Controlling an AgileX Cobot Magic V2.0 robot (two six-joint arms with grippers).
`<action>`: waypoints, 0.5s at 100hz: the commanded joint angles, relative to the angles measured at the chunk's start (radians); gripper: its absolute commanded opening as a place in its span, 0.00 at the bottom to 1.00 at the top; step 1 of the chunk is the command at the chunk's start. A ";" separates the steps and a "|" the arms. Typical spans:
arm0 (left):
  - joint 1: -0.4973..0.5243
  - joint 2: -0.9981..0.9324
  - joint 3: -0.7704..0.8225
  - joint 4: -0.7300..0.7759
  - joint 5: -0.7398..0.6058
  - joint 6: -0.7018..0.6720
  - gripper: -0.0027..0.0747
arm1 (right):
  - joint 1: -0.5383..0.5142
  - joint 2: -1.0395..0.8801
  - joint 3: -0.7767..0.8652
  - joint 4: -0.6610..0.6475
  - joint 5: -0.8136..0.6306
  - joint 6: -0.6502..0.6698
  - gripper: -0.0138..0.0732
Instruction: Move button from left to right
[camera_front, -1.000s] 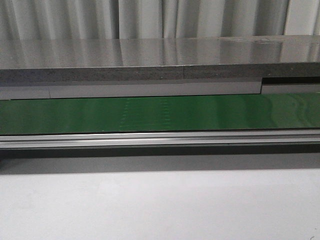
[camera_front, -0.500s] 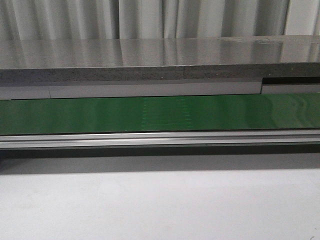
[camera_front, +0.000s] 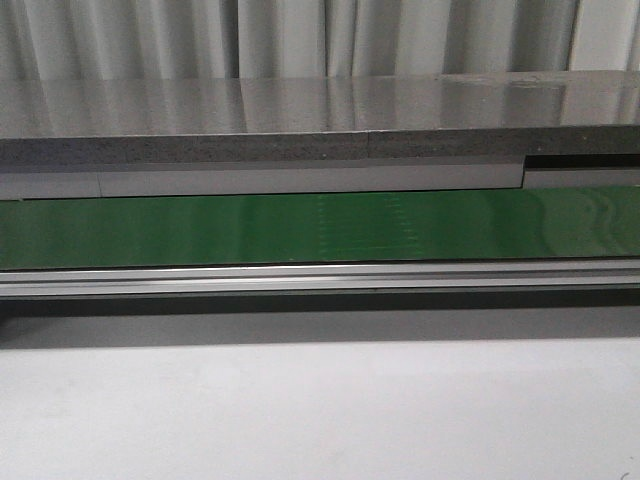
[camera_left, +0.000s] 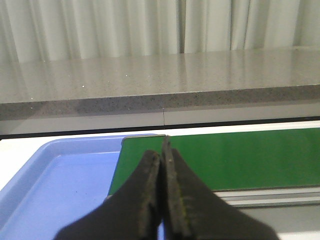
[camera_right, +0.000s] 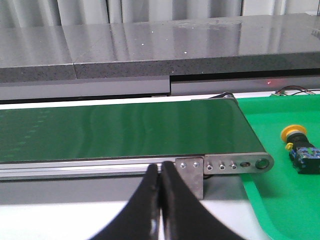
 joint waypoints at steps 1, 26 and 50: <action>-0.007 -0.032 0.034 0.001 -0.098 -0.014 0.01 | 0.003 -0.019 -0.015 0.000 -0.090 0.000 0.08; -0.007 -0.032 0.034 -0.026 -0.108 -0.014 0.01 | 0.003 -0.019 -0.015 0.000 -0.090 0.000 0.08; -0.007 -0.032 0.034 -0.026 -0.108 -0.014 0.01 | 0.003 -0.019 -0.015 0.000 -0.090 0.000 0.08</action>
